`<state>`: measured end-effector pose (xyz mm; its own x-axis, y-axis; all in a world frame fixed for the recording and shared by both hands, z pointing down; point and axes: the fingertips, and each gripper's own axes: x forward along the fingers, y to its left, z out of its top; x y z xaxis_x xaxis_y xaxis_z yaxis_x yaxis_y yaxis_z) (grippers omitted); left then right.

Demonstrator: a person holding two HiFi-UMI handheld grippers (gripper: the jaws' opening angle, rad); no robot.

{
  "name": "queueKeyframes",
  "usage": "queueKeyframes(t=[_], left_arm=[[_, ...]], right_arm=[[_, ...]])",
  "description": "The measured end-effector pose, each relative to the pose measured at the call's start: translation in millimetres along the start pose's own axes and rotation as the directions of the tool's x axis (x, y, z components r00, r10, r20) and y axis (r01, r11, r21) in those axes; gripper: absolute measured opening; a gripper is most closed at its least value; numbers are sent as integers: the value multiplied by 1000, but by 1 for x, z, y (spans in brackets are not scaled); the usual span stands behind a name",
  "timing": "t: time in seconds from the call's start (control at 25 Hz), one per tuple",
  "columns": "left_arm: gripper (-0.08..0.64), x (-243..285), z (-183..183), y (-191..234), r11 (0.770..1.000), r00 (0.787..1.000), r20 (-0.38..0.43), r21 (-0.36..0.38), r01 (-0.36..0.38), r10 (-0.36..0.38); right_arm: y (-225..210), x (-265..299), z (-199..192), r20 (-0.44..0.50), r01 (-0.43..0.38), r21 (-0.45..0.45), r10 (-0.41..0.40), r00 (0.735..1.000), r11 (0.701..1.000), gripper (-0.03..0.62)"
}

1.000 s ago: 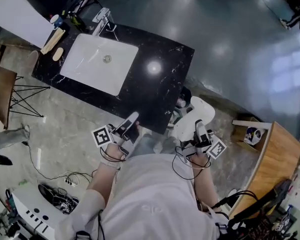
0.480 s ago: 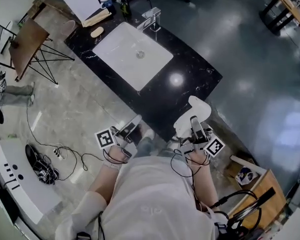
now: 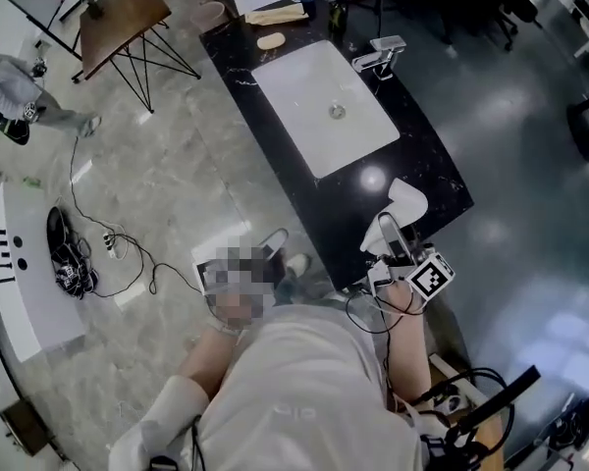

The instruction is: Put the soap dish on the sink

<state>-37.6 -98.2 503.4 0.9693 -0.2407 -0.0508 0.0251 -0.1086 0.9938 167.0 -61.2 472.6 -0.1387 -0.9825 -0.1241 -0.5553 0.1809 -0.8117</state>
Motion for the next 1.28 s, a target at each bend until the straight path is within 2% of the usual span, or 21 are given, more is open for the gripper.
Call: queueKeyframes(t=[0.16,0.28,0.44,0.64,0.72,0.84,0.88,0.96,1.12,1.28], left_arm=[[8,-20,9,-1,1000,997,76,5,-6,5],[8,-37,12,-3,1000,992,127,8,-7,6],[8,-59,16,-8,1000,981,196,-8,1,0],[8,-79,20,-4,1000,968,251,-8,3,-1],[8,-89,21,0,1000,961,275,-15,-2,6],[8,-104,25,4,1000,951,309,-22,-11,17],[8,-108,26,5,1000,948,318,-20,-13,19],[8,-115,29,7,1000,943,331,-20,-18,24],[8,-125,35,9,999,936,349,-33,-28,38],[8,-129,38,14,999,934,354,-37,-32,44]], right_arm=[[-8,25,-12,-95,29,-95,-38,995,995,451],[-18,38,-28,-183,79,-205,-118,976,976,451],[-32,52,-55,-294,103,-369,-221,930,924,451],[-59,71,-88,-390,106,-480,-320,864,871,451],[-72,78,-103,-437,72,-569,-376,817,819,451],[-92,80,-132,-508,-43,-720,-484,712,693,451],[-98,81,-139,-524,-77,-746,-512,681,661,451],[-107,81,-151,-540,-113,-771,-549,638,627,451],[-121,86,-164,-541,-142,-803,-609,580,579,451],[-132,87,-179,-555,-215,-820,-647,522,530,451]])
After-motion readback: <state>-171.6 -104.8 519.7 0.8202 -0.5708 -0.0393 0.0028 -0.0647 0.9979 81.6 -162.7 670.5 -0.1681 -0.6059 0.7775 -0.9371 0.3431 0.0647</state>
